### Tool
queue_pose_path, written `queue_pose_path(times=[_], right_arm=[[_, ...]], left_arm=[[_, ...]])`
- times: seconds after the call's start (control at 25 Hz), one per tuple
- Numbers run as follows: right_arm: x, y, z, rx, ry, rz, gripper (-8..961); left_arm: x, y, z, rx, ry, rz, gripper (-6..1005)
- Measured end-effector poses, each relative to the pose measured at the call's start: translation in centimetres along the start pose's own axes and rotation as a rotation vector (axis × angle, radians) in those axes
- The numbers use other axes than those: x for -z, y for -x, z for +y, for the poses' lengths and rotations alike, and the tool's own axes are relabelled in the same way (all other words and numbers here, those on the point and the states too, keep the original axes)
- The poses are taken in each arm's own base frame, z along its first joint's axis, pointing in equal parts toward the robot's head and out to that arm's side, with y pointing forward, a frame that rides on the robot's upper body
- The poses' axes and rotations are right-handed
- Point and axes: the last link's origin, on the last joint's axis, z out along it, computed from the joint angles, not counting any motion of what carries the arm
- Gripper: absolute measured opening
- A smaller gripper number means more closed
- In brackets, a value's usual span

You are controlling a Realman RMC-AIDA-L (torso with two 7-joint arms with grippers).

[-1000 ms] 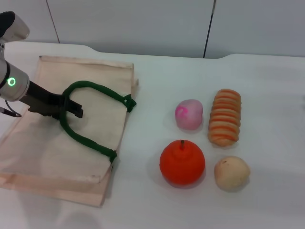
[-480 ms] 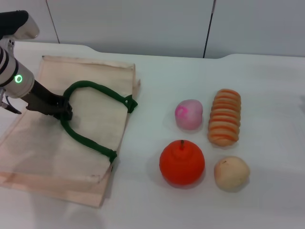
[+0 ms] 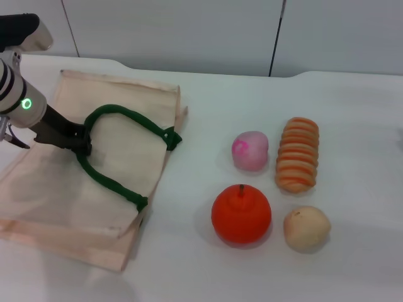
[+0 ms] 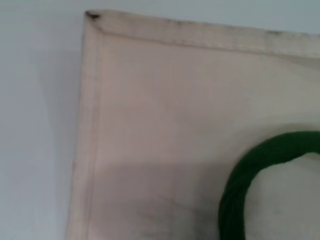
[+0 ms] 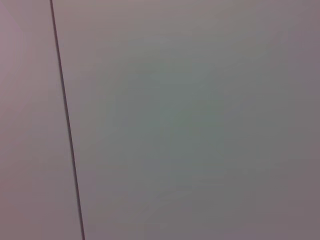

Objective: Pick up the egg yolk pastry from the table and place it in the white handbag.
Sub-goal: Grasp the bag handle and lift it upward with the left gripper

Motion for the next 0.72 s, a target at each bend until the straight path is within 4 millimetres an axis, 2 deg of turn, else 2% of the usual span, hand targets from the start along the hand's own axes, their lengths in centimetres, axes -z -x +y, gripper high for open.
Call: queue_pose_path(times=[0.2,0.52,0.72], right_arm=[[0.1,-0.1,-0.1,0.000,-0.002,0.004,878],[0.6,-0.3,-0.5,0.011,-0.018,0.016,878],[0.7,-0.2,-0.7,0.015,-0.021,0.017,878]], left_arm=[[-0.3,-0.2,0.1,-0.002,-0.004,0.028,140],[-0.6,0.1,1.0,-0.002,0.112,0.082,138],[1.0,0.7,1.1,0.010,0.277,0.150,137]])
